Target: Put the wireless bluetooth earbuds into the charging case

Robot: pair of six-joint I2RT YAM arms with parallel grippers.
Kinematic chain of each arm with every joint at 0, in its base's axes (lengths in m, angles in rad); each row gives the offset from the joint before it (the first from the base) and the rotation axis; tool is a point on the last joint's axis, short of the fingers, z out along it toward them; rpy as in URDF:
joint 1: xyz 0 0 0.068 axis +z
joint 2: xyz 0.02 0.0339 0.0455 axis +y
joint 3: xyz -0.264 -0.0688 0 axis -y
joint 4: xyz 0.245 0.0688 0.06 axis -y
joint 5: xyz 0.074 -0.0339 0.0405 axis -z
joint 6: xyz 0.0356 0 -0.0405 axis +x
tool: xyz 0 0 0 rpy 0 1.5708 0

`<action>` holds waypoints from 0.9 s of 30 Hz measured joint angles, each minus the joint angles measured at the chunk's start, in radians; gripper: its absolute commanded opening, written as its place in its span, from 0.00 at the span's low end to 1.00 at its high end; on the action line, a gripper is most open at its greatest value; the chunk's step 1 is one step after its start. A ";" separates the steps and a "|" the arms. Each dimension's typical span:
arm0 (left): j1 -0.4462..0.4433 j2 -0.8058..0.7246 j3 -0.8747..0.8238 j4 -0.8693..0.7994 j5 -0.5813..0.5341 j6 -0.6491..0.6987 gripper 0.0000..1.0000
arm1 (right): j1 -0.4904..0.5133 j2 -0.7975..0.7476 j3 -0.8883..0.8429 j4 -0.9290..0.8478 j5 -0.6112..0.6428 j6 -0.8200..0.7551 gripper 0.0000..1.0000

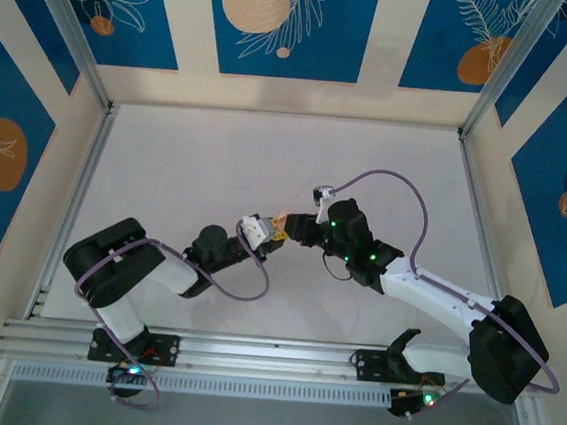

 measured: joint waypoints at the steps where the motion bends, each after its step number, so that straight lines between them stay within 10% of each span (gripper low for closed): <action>1: 0.000 0.000 0.000 0.000 0.000 0.000 0.13 | 0.000 0.000 0.000 0.000 0.000 0.000 0.39; 27: 0.000 -0.006 0.000 0.002 0.000 0.003 0.12 | -0.057 -0.105 0.038 -0.088 -0.071 -0.030 0.40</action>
